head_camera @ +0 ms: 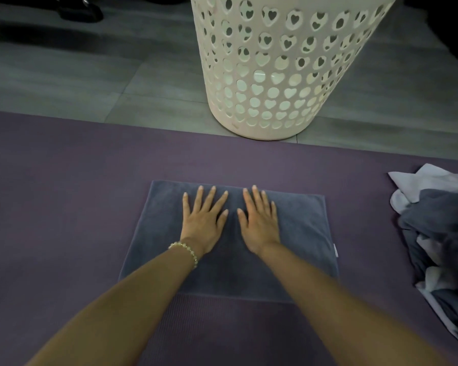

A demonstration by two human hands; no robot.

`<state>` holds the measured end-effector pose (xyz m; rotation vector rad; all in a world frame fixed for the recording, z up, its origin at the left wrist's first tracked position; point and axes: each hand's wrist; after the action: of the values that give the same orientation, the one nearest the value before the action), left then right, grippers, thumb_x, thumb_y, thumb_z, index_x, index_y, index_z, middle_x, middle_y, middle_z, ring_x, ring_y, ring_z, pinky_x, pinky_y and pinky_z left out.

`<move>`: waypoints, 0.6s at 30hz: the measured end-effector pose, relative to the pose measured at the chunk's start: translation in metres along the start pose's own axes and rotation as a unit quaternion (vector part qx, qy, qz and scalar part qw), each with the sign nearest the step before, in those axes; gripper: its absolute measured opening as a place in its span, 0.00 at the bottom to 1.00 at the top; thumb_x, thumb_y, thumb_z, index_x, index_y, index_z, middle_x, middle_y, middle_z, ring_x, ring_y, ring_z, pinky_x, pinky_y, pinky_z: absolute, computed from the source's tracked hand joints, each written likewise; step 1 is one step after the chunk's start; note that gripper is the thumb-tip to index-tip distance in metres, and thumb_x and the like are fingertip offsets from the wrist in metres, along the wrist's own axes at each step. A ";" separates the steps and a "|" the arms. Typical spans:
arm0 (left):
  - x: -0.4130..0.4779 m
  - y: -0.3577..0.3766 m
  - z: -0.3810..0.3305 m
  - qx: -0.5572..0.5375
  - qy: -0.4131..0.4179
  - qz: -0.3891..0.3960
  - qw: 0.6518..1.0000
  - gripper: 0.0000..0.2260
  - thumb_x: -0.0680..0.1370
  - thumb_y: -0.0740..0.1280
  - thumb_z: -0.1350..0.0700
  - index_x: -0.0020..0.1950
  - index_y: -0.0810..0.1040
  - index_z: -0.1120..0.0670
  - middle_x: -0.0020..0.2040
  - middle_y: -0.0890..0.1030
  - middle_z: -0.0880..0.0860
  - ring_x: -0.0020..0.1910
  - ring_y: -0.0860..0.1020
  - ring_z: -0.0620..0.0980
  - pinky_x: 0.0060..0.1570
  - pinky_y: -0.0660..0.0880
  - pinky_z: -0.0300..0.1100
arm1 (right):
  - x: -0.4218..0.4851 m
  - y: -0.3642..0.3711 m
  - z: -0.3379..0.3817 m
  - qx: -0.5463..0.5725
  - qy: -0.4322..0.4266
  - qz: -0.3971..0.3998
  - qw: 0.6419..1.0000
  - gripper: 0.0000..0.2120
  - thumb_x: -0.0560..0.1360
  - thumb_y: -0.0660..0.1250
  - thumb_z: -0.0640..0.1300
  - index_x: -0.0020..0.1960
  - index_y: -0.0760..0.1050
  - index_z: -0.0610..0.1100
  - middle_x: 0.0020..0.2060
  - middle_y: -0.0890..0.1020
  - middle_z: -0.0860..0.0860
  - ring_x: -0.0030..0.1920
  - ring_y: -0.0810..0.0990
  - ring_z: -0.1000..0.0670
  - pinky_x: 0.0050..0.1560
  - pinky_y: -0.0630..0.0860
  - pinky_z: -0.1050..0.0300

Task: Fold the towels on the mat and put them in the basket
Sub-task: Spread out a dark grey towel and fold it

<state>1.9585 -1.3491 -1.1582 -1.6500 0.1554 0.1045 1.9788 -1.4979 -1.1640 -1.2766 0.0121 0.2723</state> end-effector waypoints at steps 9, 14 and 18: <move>0.004 0.019 0.052 -0.036 -0.098 -0.039 0.994 0.32 0.74 0.35 0.34 0.77 0.46 0.41 0.78 0.49 0.46 0.77 0.43 0.52 0.71 0.35 0.59 | 0.008 -0.002 -0.060 -0.049 -0.018 -0.024 0.998 0.36 0.73 0.31 0.66 0.78 0.44 0.54 0.78 0.47 0.54 0.77 0.41 0.53 0.74 0.33 0.56; -0.010 0.019 0.076 -0.071 -0.163 -0.053 0.983 0.29 0.78 0.44 0.36 0.78 0.46 0.44 0.79 0.49 0.47 0.77 0.43 0.52 0.73 0.38 0.58 | 0.001 -0.015 -0.090 -0.043 0.032 -0.028 0.998 0.38 0.71 0.33 0.67 0.78 0.47 0.53 0.78 0.50 0.53 0.77 0.44 0.52 0.75 0.36 0.55; -0.042 0.020 0.102 -0.134 -0.199 -0.061 0.969 0.29 0.81 0.49 0.41 0.78 0.45 0.49 0.79 0.50 0.48 0.77 0.46 0.50 0.74 0.40 0.54 | -0.006 -0.023 -0.120 -0.043 0.089 -0.029 0.995 0.32 0.78 0.44 0.64 0.78 0.48 0.51 0.78 0.50 0.52 0.77 0.45 0.51 0.76 0.41 0.52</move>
<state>1.9159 -1.2472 -1.1797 -1.8671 -0.2771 0.3722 1.9946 -1.6185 -1.1770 -1.3806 0.1169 0.1093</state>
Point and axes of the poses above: each hand's wrist, its own x-axis towards the middle knuckle, its own y-axis out of the palm, z = x × y
